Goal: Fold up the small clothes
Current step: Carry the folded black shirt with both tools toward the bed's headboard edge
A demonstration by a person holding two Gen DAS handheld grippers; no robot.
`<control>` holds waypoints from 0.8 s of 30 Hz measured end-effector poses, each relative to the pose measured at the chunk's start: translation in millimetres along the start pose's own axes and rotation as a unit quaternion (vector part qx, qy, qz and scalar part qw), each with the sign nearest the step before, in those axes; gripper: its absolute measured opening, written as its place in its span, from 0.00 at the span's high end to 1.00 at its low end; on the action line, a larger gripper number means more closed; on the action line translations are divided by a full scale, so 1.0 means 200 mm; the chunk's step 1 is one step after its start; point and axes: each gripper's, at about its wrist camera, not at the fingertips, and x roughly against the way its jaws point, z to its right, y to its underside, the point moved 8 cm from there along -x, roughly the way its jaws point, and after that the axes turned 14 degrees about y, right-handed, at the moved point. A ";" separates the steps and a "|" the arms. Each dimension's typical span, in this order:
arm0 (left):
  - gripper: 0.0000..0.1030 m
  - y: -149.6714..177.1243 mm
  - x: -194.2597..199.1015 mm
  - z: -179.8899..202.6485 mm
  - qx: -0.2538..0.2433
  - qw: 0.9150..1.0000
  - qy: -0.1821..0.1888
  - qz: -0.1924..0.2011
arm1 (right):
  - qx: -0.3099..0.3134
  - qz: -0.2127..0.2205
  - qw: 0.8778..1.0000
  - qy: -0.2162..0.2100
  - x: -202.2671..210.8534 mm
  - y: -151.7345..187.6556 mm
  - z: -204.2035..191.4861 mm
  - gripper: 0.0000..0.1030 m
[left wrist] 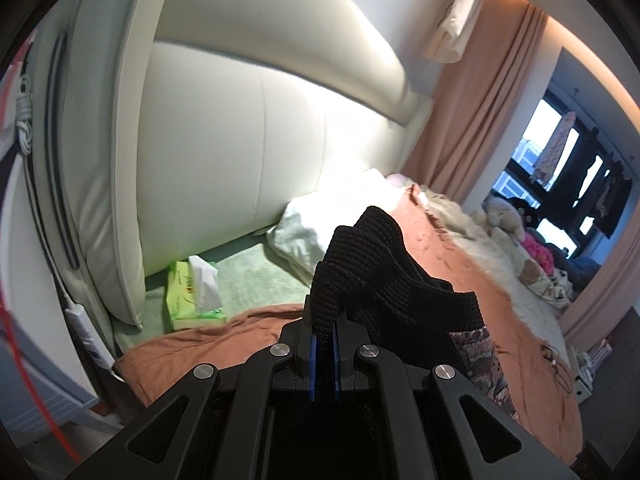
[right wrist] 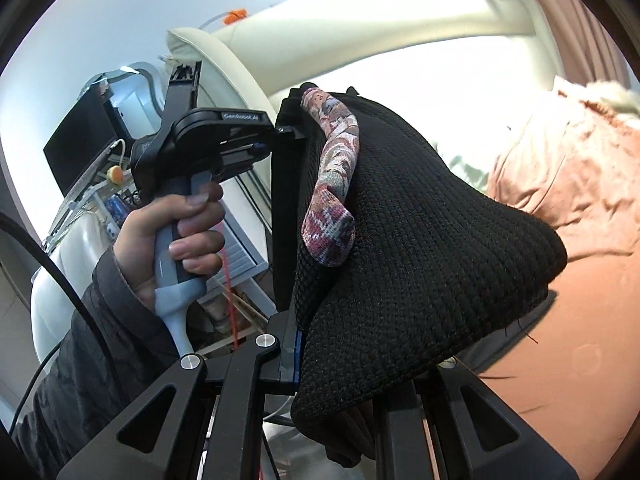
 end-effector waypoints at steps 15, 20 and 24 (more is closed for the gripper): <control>0.95 0.15 -0.98 -0.22 -0.011 0.993 -0.060 -0.101 | -0.063 -0.040 0.997 0.020 -0.34 0.06 1.05 0.91; 0.94 0.30 -1.26 -0.32 -0.028 0.985 -0.089 -0.143 | -0.064 -0.060 0.995 0.053 -0.43 0.19 1.34 0.88; 0.86 0.41 -1.37 -0.46 -0.037 0.974 -0.140 -0.176 | -0.088 -0.105 0.986 0.094 -0.49 0.32 1.63 0.73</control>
